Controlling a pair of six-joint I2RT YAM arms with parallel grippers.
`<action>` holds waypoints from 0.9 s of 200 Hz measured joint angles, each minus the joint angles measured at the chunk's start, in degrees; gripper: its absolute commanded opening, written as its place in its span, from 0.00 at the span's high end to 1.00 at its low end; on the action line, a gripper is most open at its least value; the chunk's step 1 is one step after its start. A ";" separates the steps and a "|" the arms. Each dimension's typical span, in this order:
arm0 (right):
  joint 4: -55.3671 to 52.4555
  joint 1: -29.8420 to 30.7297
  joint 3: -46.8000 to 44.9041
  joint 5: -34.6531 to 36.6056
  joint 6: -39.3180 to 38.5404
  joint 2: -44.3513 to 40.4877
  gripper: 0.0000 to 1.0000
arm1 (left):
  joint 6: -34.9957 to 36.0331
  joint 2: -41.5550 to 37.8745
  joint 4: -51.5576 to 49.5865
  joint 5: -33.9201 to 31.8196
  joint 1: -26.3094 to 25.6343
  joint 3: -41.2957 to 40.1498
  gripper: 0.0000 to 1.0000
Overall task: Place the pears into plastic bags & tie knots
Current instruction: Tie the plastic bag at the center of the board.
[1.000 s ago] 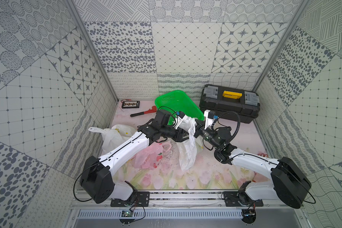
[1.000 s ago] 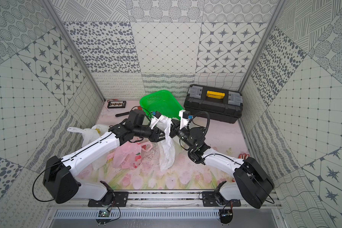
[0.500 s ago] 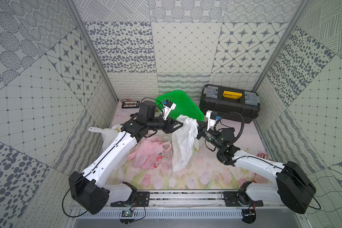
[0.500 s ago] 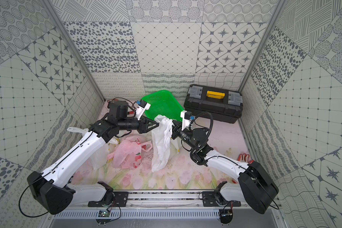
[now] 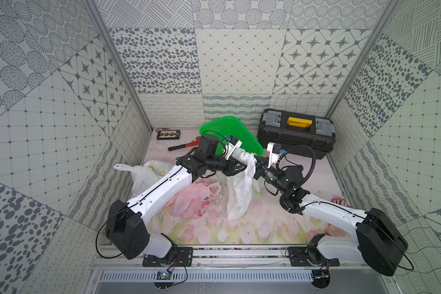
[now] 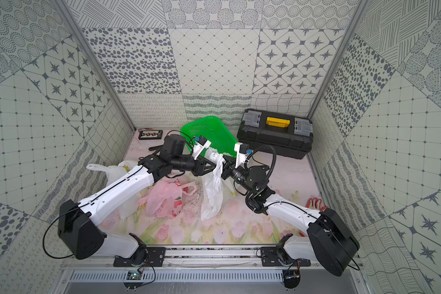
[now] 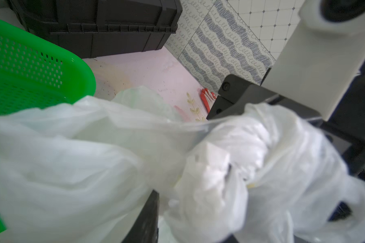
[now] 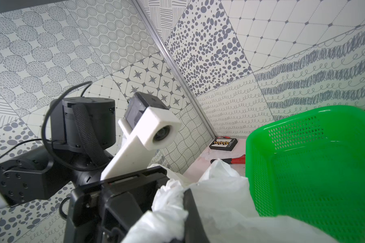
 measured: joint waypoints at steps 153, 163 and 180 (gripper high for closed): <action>1.55 1.53 -0.11 0.44 1.62 0.26 1.00 | -3.96 -13.40 -5.11 1.73 7.96 -2.51 0.61; 1.40 1.53 -0.11 0.26 1.57 0.26 1.00 | -5.27 -13.16 -4.85 1.90 8.00 -2.01 0.59; 1.16 1.55 -0.11 0.02 1.57 0.26 1.00 | -7.08 -12.37 -3.87 2.19 7.87 -1.42 0.62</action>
